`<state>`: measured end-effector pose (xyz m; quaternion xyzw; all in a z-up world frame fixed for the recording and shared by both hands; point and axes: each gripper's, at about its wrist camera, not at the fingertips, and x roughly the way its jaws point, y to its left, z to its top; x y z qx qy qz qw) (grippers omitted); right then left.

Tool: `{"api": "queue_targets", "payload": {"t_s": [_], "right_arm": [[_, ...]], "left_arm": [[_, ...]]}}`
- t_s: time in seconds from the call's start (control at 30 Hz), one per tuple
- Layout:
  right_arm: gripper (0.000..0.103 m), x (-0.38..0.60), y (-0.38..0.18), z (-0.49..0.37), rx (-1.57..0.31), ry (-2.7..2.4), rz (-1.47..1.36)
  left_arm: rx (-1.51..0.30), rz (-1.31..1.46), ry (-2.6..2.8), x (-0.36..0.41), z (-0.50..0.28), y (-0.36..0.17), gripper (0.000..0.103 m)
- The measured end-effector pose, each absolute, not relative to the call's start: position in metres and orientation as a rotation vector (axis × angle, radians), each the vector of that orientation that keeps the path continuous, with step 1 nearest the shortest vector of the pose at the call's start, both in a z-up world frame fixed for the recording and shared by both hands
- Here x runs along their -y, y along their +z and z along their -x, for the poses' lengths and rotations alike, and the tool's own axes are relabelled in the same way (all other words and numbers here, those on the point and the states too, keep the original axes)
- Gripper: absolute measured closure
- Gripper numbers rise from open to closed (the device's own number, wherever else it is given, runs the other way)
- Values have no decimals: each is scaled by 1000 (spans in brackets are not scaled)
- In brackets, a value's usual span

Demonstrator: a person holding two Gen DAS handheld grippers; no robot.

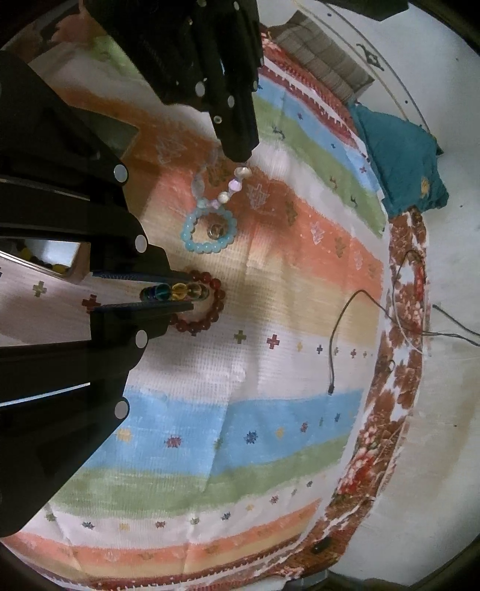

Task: Organize jewelry
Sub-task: 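Lift both held bracelets and carry them toward the silver tin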

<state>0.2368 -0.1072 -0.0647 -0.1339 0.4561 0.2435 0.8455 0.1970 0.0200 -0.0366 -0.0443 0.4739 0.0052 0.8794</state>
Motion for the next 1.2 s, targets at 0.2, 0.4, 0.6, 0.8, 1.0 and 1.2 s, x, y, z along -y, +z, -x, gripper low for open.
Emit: {"api": "queue_targets", "payload": {"t_s": [0.2, 0.4, 0.6, 0.8, 1.0, 1.2], "right_arm": [[93, 112, -56, -221, -932, 536, 281], [93, 118, -45, -207, -892, 546, 273], [93, 122, -35, -193, -866, 560, 259], [93, 123, -30, -182, -855, 564, 259], [93, 127, -25, -168, -841, 577, 260], [93, 130, -23, -156, -833, 586, 266]], "left_arm": [[-953, 106, -2, -16, -180, -24, 92], [-931, 106, -9, -12, -165, -15, 92], [-905, 104, -19, -7, -151, -7, 92], [-887, 107, -35, -1, -137, -2, 92], [-873, 105, -51, 6, -120, 2, 92], [-875, 85, -55, 13, -107, -1, 92]]}}
